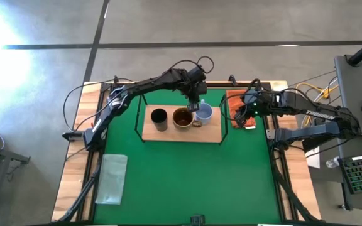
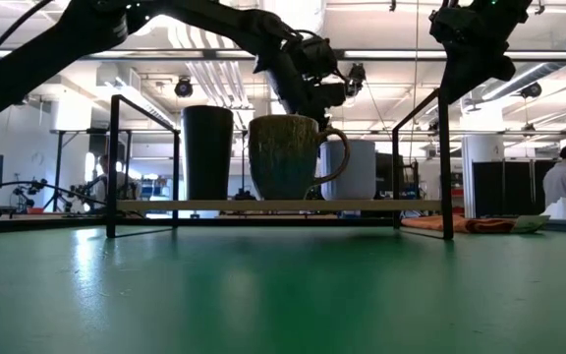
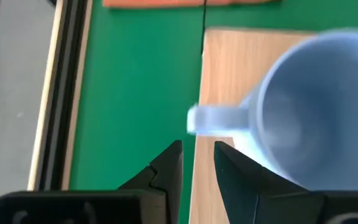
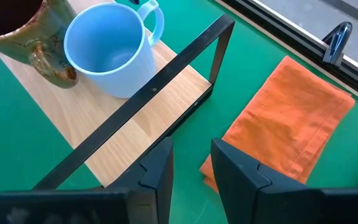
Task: Stack small to large cups/mugs on shelf
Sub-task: Put the light blue mug on the shelf
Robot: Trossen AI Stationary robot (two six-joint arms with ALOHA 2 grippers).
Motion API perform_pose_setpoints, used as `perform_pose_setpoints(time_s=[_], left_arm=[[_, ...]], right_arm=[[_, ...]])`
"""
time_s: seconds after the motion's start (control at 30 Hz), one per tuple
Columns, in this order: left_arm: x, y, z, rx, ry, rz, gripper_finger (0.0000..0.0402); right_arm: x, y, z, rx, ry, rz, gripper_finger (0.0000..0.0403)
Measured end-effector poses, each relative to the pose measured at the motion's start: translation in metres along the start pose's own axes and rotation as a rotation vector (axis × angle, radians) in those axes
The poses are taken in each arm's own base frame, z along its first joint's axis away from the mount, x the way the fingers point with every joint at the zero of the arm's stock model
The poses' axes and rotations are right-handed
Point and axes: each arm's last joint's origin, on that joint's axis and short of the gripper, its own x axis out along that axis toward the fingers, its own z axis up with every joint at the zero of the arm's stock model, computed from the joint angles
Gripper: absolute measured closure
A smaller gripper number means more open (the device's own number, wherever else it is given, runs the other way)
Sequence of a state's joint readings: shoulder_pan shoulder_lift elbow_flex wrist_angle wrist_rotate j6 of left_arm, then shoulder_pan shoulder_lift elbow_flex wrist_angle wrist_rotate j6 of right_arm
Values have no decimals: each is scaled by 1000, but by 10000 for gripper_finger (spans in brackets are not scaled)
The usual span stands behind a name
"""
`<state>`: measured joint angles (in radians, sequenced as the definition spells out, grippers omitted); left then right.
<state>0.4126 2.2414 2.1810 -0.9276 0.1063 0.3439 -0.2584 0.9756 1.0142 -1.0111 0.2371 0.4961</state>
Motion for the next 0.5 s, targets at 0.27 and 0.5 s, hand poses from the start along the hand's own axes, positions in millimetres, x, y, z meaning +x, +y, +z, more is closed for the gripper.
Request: perform_pose_setpoints(time_s=[0.27, 0.5], left_arm=[[5, -3, 5, 16, -109, -104, 324], [6, -11, 15, 49, -208, -182, 324]], right_arm=[[0, -1, 0, 4, -2, -6, 306], [0, -1, 1, 4, -12, -26, 306]])
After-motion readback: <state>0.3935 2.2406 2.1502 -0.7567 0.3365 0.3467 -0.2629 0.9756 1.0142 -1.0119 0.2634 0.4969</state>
